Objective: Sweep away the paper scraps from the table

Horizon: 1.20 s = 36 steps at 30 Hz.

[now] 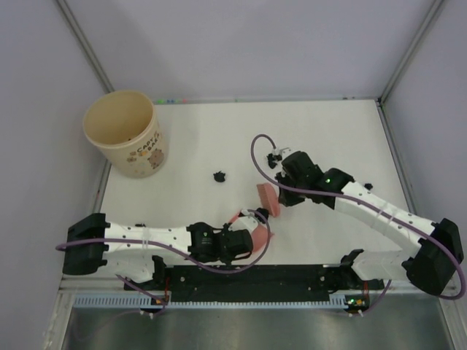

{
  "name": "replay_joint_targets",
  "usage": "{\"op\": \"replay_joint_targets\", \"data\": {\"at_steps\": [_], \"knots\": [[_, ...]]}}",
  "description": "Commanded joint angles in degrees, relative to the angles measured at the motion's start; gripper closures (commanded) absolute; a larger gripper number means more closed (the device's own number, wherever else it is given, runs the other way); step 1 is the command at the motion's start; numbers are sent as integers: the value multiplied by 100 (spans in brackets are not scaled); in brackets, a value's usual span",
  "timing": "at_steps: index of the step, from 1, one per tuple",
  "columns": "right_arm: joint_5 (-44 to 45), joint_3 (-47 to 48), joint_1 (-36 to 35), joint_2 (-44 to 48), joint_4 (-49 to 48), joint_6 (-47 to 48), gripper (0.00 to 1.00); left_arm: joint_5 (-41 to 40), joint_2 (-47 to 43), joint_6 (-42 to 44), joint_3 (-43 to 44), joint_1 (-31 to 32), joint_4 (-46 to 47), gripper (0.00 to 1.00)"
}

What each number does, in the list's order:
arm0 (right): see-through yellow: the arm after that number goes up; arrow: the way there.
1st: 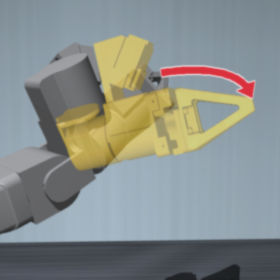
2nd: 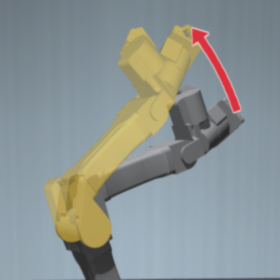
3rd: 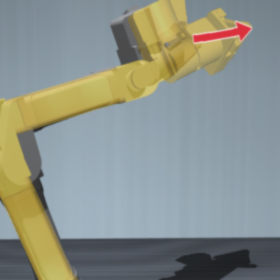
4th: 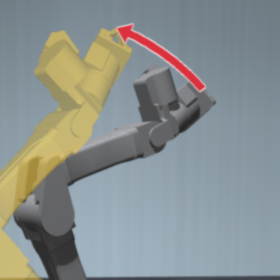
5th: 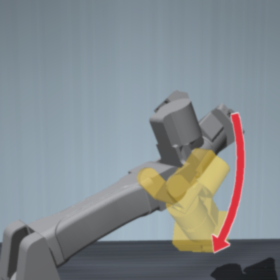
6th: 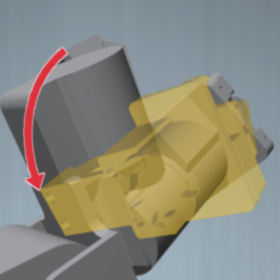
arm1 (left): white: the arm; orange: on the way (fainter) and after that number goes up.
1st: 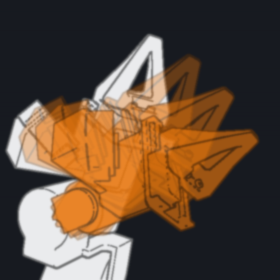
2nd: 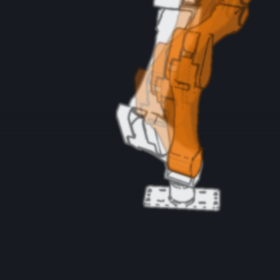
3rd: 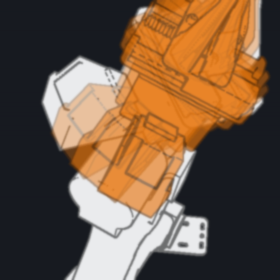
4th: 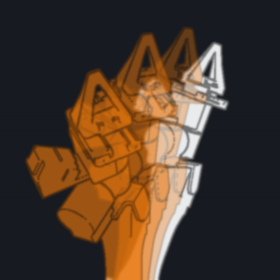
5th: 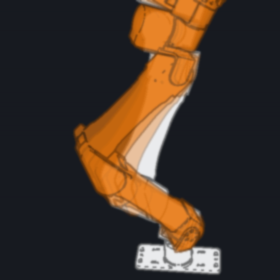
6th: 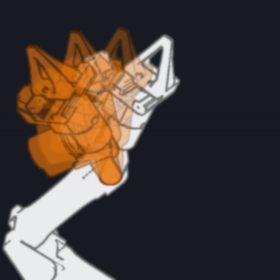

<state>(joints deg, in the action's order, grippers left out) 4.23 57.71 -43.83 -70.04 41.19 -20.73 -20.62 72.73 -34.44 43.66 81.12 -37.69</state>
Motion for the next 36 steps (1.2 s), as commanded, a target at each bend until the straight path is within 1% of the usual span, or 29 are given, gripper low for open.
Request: {"op": "replay_joint_targets", "data": {"at_steps": [1, 5, 14, 21, 23, 26, 28, 36], "knots": [[-282, -85, -134, -71, -436, 377, 100, 23, 119, 104, 11, 35, 262, 100], [-396, -85, -292, -98, -454, 324, 100, -21, 198, 95, 20, 35, 297, 100], [-1055, -94, -407, 25, -463, -1, 100, -82, 259, 69, 37, 35, 368, 100], [-1363, -111, -407, 376, -410, -256, 100, -196, 207, -72, -6, 35, 385, 100], [-1111, -41, -407, 464, -279, -317, 100, -267, 198, -133, -15, 35, 377, 100], [-242, 90, -407, 631, 64, -405, 100, -372, 102, -195, 11, 35, 324, 100], [146, 135, -415, 728, 248, -440, 100, -442, -4, -256, 11, 27, 289, 100], [1140, 451, -407, 957, 460, -625, 100, -759, -294, -414, 37, 35, 166, 100]]}}
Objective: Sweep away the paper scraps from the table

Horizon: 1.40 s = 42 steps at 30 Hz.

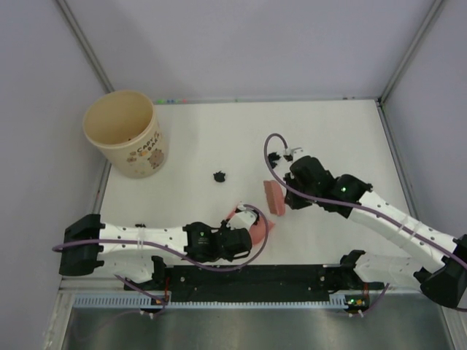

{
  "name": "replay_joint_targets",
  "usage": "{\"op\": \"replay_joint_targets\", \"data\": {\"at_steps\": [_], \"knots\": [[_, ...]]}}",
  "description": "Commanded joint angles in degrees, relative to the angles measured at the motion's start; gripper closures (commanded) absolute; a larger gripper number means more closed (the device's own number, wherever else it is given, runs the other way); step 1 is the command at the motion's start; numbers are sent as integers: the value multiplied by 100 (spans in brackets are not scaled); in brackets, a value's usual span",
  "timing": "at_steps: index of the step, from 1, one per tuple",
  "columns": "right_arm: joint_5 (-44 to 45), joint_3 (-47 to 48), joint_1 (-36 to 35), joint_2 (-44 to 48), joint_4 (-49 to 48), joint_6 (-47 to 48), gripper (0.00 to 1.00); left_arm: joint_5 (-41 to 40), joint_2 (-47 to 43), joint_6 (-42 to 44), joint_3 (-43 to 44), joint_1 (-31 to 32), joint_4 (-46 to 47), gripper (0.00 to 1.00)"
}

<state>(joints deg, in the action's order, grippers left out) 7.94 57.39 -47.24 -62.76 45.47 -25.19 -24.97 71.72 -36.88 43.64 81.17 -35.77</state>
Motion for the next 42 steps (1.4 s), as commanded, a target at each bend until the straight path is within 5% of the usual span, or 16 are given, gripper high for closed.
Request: {"op": "replay_joint_targets", "data": {"at_steps": [1, 11, 32, 42], "knots": [[848, 528, -66, 264, 32, -188, 100, -359, -211, -187, 57, 31, -53, 100], [1850, 1003, -66, 387, 102, -188, 100, -587, -352, -275, 469, 40, -491, 100], [2747, 1064, -66, 1231, 1165, -1287, 100, -1353, 96, -680, 3211, -206, -2628, 100], [1623, 564, -74, 1372, 454, -1506, 100, -1405, 17, -601, 4082, -689, -3278, 100]]}}
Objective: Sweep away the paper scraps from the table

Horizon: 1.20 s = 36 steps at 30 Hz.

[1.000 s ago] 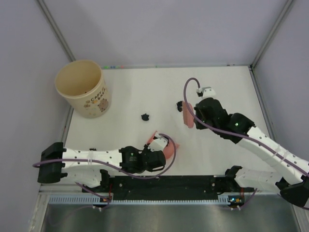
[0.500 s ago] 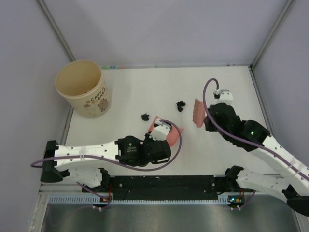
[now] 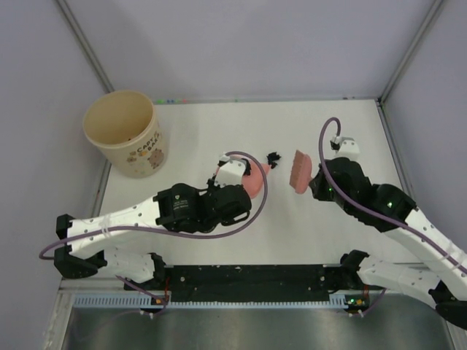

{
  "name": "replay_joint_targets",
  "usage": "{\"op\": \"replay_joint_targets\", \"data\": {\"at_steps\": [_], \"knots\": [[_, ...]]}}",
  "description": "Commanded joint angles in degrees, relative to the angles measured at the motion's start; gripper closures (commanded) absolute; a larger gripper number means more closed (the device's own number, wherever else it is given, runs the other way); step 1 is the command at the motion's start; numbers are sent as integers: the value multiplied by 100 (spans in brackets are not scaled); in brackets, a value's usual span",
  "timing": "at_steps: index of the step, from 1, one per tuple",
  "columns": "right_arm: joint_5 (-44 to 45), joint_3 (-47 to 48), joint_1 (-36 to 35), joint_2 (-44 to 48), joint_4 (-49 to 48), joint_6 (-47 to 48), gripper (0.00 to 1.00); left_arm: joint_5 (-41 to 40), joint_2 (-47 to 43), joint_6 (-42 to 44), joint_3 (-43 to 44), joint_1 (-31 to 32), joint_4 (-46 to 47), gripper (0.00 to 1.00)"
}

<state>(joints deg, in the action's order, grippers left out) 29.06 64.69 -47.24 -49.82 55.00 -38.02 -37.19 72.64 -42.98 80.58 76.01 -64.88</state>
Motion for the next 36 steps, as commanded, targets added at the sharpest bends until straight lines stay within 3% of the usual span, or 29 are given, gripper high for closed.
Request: {"op": "replay_joint_targets", "data": {"at_steps": [1, 8, 24, 36], "knots": [[-541, -219, -66, 104, -560, -249, 100, -166, -101, 35, 458, -261, -402, 100], [-1393, -369, -66, -150, -930, -179, 100, 62, -206, 228, 924, -1052, -727, 100], [-1693, -492, -66, -238, -1132, -118, 100, 677, -40, 782, 2146, -2941, -798, 100], [-2000, -571, -66, -133, -1123, -241, 100, 2302, 496, 1002, 3323, -4962, -657, 100]]}}
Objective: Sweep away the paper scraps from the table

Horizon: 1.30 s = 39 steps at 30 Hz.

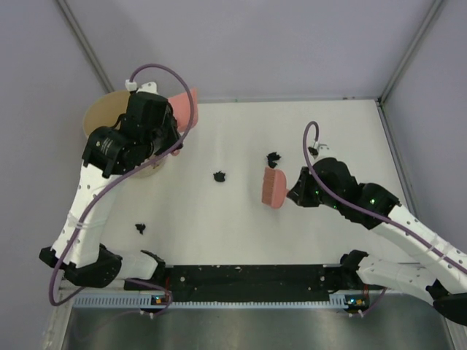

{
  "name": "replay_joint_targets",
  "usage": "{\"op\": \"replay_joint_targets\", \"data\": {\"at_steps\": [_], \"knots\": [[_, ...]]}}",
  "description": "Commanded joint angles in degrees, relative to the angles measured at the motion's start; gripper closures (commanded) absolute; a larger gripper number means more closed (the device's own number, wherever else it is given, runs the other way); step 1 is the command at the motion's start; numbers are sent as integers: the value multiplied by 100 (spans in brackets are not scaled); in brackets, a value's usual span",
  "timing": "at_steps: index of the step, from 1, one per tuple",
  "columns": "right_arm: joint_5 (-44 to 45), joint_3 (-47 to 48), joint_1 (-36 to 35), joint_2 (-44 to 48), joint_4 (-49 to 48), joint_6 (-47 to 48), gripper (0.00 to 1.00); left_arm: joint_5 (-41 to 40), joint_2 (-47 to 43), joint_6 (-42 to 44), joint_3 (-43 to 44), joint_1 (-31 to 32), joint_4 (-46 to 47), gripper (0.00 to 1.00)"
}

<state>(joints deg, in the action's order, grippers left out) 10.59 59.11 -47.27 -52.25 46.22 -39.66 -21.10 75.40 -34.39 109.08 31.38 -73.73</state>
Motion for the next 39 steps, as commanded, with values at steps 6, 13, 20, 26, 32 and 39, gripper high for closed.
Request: {"op": "replay_joint_targets", "data": {"at_steps": [6, 13, 20, 26, 32, 39], "knots": [[-303, -23, -72, 118, -192, -103, 100, 1599, 660, 117, 1071, -1554, 324, 100], [-391, 4, -64, 118, -60, -95, 100, 2856, 801, -217, 1045, -2635, 755, 100], [-531, 127, -63, 83, 28, -42, 100, 3910, 810, -673, 730, -3628, 1369, 100], [-681, 188, -72, -13, 116, 55, 100, 4851, 591, -1148, 45, -4332, 2213, 100], [-742, 232, -72, -154, 212, 125, 100, 5713, 292, -2079, -931, -4930, 3505, 100], [-830, 241, -72, -215, 212, 143, 100, 5969, 300, -2563, -1037, -5176, 3989, 100]]}}
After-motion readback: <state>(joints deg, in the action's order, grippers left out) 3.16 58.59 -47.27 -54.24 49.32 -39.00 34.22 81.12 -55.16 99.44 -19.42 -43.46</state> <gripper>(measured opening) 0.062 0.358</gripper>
